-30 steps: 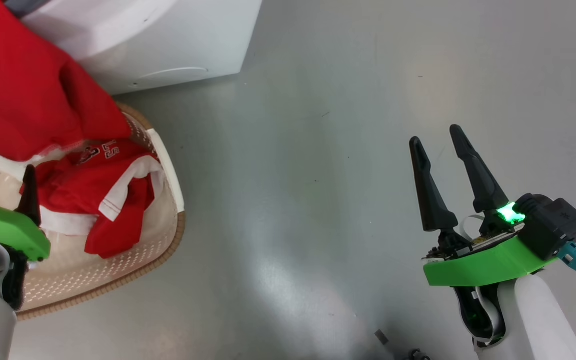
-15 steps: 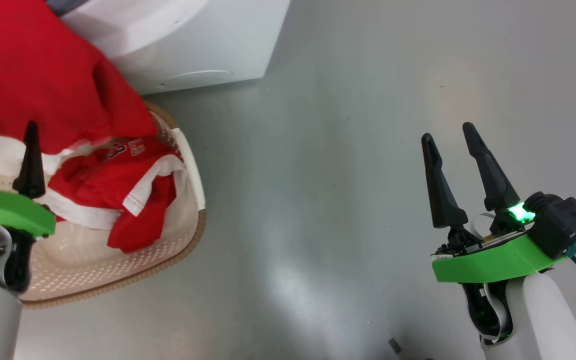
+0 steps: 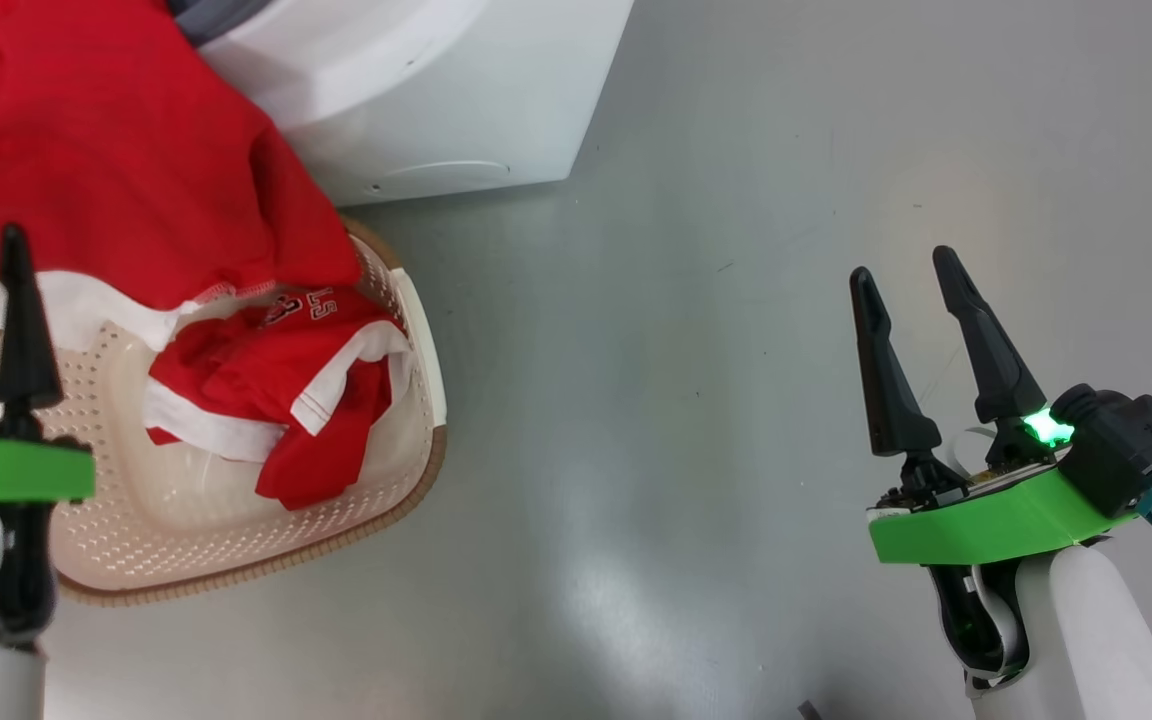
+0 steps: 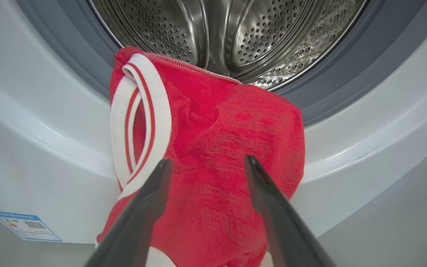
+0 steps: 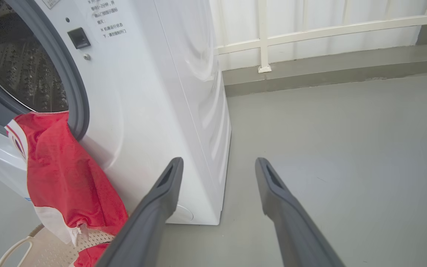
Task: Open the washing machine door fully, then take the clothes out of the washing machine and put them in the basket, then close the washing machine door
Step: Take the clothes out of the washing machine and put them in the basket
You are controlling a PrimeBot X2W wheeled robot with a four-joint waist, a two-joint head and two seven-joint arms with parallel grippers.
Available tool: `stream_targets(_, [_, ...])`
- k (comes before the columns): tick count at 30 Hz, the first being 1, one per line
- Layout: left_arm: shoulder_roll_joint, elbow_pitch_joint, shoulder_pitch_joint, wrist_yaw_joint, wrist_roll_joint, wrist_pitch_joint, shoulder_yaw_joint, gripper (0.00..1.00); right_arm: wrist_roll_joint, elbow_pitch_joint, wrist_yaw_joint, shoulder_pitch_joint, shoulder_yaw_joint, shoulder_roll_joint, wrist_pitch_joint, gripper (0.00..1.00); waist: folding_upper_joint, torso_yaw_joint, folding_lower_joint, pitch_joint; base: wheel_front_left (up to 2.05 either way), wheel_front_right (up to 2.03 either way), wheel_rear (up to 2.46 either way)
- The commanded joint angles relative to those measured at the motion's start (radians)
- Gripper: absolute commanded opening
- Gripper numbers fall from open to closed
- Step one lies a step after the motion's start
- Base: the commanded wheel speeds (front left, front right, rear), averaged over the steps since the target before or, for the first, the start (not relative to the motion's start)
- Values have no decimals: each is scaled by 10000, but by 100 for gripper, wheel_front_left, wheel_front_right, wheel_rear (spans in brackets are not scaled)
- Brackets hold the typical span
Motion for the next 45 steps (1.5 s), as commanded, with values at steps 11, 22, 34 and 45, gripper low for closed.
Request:
stream_targets(11, [-267, -2983, 2703, -29, 817, -51, 1481, 100, -158, -157, 16, 290, 225, 38, -48, 100, -1, -154, 0, -336, 0, 0, 0])
stream_targets(22, [-583, -3577, 3427, -29, 948, -51, 1755, 100, -138, -167, 16, 373, 193, 38, -48, 100, -1, -127, 0, -356, 0, 0, 0])
stream_targets(34, [-45, -2709, 2467, -29, 586, -51, 1022, 100, -124, -125, 16, 345, 190, 38, -48, 100, -1, -24, 0, -326, 0, 0, 0])
stream_targets(45, [896, -1026, -90, -29, 566, 327, -294, 100, -60, -128, 16, 216, 260, 38, -48, 100, -1, -16, 0, -224, 0, 0, 0])
